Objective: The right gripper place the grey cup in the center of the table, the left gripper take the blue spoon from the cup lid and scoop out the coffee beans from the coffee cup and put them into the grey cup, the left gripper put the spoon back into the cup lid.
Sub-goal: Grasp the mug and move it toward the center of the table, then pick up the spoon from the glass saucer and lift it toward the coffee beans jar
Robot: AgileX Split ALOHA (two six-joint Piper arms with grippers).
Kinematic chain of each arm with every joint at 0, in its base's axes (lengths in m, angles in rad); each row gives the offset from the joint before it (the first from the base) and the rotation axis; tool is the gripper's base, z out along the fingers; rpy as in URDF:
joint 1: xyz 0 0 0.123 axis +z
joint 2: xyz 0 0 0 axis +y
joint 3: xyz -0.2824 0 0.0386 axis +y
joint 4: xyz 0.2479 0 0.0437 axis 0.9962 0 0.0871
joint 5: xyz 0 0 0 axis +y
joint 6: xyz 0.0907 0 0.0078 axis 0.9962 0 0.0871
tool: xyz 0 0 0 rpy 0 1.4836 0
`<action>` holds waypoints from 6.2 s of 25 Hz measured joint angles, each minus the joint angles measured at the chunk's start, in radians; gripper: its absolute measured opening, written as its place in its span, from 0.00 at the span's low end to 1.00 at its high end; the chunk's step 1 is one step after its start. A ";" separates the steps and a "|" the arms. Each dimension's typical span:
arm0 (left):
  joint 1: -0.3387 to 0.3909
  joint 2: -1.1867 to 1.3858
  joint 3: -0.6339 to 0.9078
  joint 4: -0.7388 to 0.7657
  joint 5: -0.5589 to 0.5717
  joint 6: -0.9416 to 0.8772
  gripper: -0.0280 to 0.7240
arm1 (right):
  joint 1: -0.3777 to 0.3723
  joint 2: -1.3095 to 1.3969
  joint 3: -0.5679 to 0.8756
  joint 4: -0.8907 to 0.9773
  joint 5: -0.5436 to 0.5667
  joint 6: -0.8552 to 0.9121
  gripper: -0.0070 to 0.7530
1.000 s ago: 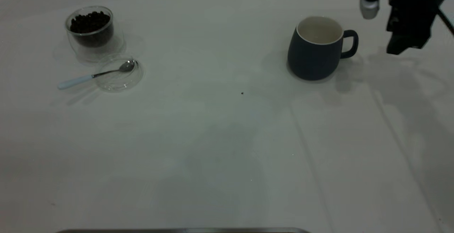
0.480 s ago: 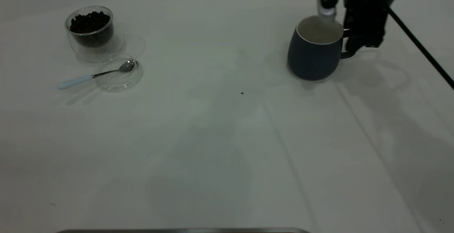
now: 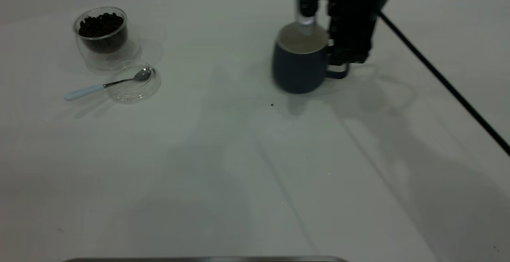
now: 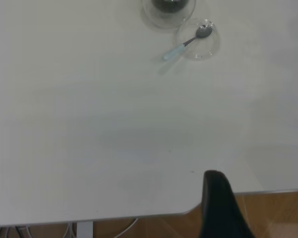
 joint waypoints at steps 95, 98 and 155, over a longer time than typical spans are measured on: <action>0.000 0.000 0.000 0.000 0.000 -0.002 0.67 | -0.466 -2.377 1.015 -0.011 0.793 1.021 0.61; 0.000 0.000 0.000 0.000 0.000 -0.002 0.67 | -0.466 -2.377 1.015 -0.011 0.793 1.021 0.61; 0.396 2.044 -0.441 -1.130 -0.512 0.813 0.80 | -0.466 -2.377 1.015 -0.011 0.794 1.021 0.61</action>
